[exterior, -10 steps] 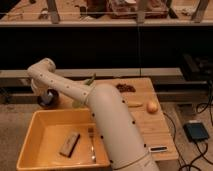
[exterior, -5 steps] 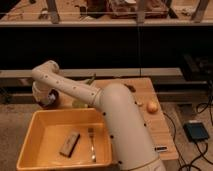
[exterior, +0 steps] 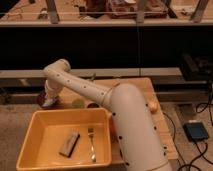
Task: Wipe purple bowl with towel
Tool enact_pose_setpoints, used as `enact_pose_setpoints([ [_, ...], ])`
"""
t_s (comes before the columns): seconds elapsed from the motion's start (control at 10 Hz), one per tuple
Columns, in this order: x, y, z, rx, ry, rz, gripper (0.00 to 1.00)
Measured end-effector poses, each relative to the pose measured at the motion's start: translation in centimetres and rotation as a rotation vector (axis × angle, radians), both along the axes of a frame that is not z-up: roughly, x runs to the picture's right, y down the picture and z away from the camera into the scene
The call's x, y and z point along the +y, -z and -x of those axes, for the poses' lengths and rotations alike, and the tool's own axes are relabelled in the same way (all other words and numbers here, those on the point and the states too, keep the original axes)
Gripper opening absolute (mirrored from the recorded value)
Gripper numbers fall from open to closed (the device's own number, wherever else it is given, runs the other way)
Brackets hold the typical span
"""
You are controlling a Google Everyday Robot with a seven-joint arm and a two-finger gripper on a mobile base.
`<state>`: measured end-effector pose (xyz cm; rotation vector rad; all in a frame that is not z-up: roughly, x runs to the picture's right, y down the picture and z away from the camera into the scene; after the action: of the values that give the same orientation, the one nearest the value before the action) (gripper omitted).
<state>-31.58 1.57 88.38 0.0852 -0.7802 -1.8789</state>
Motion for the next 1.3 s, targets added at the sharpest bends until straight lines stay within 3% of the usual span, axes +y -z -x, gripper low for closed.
enact_pose_setpoints([
  [0.3,-3.3,-1.1,1.5,0.018,0.003,-0.043,0.00],
  [0.5,-3.8,-1.8,4.6,0.008,0.009,-0.050,0.00],
  [0.9,-2.8,-1.4,10.0,-0.067,0.040,-0.050,0.00],
  [1.3,0.3,1.1,9.9,-0.125,0.052,-0.034,0.00],
])
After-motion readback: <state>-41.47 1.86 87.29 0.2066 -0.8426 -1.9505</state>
